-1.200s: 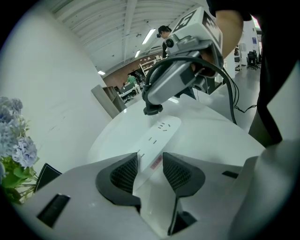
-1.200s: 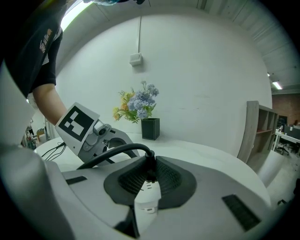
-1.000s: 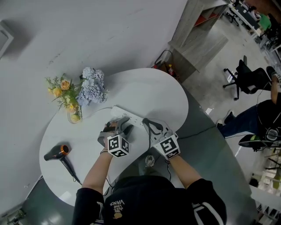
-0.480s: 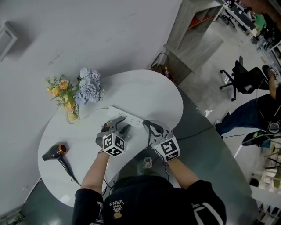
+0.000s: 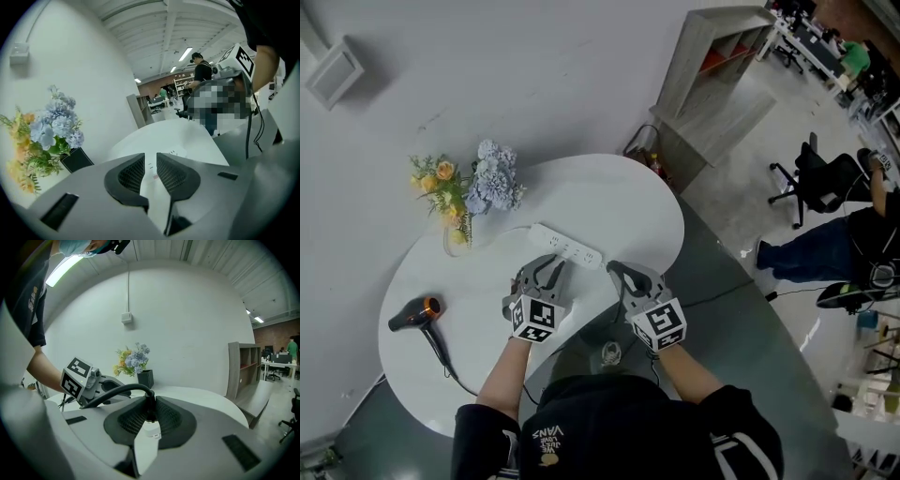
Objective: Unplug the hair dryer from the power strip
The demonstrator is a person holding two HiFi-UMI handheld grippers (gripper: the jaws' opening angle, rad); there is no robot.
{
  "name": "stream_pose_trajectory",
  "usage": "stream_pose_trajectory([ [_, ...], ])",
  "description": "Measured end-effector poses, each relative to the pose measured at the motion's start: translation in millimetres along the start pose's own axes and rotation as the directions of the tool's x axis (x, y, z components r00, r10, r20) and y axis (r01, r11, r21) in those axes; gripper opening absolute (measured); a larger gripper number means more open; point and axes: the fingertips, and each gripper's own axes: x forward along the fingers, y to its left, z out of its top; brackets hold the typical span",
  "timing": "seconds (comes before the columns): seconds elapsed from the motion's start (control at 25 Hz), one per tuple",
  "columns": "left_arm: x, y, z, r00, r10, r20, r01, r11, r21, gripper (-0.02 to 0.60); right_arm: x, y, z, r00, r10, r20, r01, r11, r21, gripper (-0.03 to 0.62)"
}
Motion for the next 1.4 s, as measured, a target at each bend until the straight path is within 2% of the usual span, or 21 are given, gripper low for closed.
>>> stream_pose_trajectory([
  [0.2,-26,-10,5,0.997,0.063,0.036,-0.061,0.996,-0.059,0.05,-21,10,1,1.0,0.018,0.011,-0.018,1.0,-0.007,0.072],
  [0.4,-53,-30,16,0.995,0.077,0.057,-0.071,0.993,-0.099,0.041,-43,17,2,1.0,0.02,0.02,-0.02,1.0,0.001,0.072],
  [0.88,-118,-69,35,0.97,0.201,0.136,-0.17,0.963,-0.209,0.023,-95,41,0,0.997,0.045,0.058,-0.045,0.999,-0.009,0.072],
  [1.12,-145,-91,41,0.963,0.221,0.153,-0.18,0.953,-0.244,0.02,-119,50,-5,0.996,0.048,0.071,-0.048,0.999,0.004,0.072],
  [1.4,-163,-98,48,0.954,0.222,0.2,-0.165,0.95,-0.266,0.02,-132,62,-9,0.998,0.013,0.068,-0.014,1.0,0.005,0.072],
])
